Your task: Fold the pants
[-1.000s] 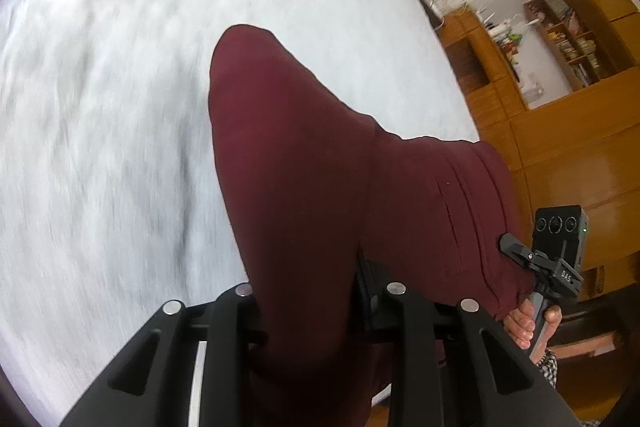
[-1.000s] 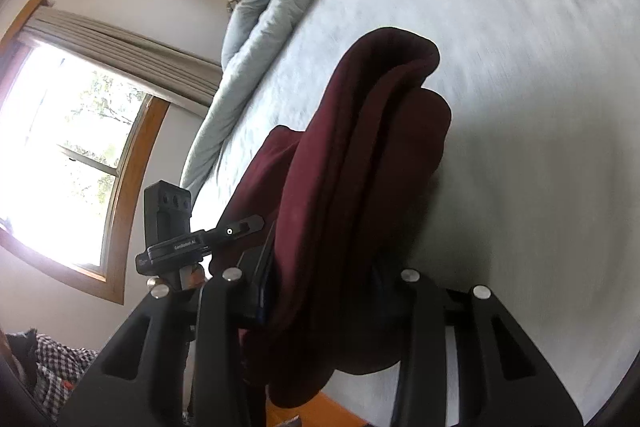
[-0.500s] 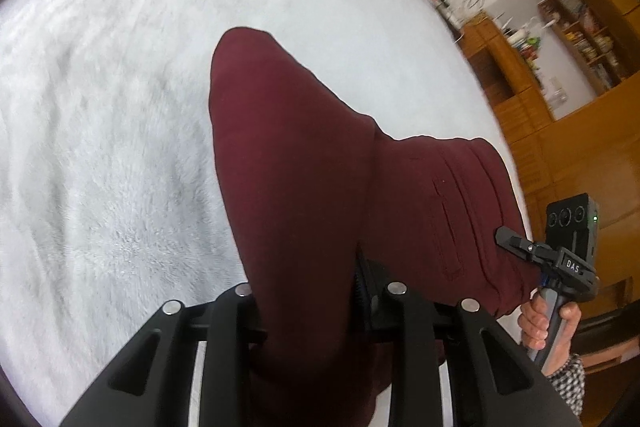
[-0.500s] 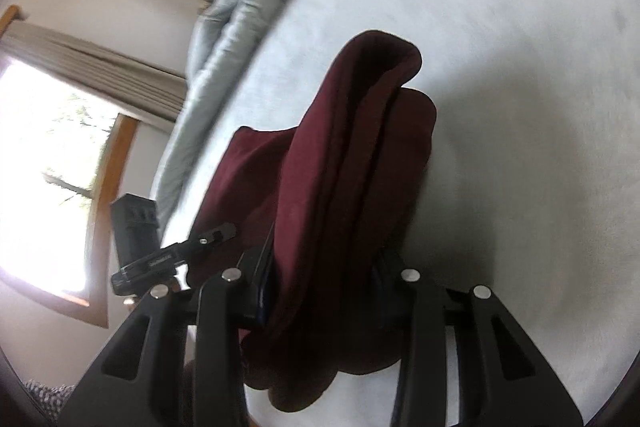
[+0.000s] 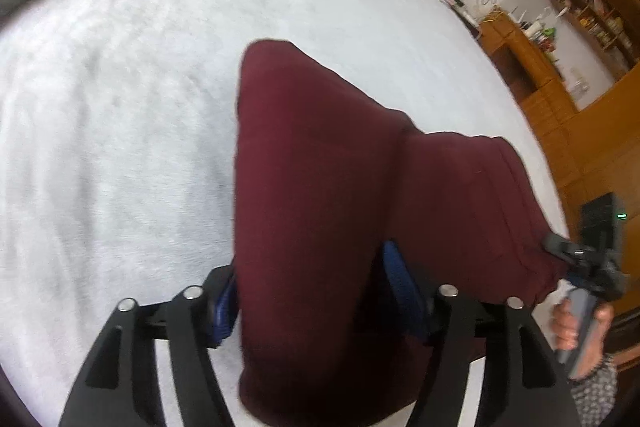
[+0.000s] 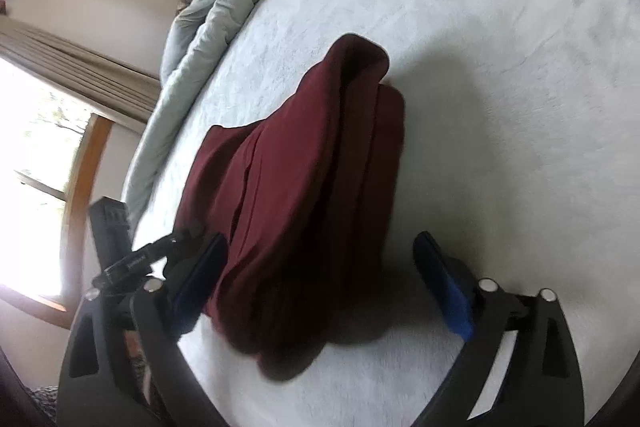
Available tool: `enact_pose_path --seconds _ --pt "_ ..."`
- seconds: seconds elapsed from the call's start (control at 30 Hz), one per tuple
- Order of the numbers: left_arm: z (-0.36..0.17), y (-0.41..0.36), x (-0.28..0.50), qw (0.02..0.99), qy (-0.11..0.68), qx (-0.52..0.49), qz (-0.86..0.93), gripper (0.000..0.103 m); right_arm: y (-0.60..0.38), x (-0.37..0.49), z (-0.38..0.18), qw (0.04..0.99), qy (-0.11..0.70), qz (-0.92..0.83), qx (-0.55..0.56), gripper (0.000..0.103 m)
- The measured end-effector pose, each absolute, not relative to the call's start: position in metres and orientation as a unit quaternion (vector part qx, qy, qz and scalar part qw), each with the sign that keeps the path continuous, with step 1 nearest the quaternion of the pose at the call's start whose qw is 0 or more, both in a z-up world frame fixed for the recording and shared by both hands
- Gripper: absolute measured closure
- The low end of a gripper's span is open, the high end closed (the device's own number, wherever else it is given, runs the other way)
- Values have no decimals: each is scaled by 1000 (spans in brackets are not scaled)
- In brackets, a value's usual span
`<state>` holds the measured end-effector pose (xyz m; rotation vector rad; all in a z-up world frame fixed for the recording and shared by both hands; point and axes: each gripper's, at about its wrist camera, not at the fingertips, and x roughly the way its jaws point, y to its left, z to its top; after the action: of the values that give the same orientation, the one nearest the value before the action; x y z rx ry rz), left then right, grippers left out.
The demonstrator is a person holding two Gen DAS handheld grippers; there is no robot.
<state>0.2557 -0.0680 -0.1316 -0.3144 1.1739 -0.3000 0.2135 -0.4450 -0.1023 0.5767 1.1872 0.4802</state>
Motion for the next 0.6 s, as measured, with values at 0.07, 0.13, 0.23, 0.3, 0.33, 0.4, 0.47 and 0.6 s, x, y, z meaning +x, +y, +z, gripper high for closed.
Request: enact_pose_path --seconds 0.07,0.13,0.23,0.3,0.33,0.4,0.47,0.6 --pt "-125 -67 249 819 546 -125 -127 29 -444 207 -94 778 543 200 246 7" --pt "-120 -64 242 823 546 -110 -110 23 -442 202 -84 793 540 173 223 5" --pt "-111 -61 232 831 542 -93 -86 16 -432 194 -70 806 537 150 197 3" --pt "-105 -59 224 834 539 -88 -73 11 -422 189 -61 812 537 140 179 3" --pt "-101 -58 220 836 538 -86 -70 10 -418 187 -59 813 540 136 171 3" --pt "-96 -60 213 841 533 -73 -58 7 -408 181 -56 816 548 112 144 3" --pt "-89 -63 206 847 527 -51 -49 6 -402 176 -55 822 549 89 121 3" --pt "-77 -68 192 849 526 -21 -40 4 -385 161 -46 828 543 80 115 3"
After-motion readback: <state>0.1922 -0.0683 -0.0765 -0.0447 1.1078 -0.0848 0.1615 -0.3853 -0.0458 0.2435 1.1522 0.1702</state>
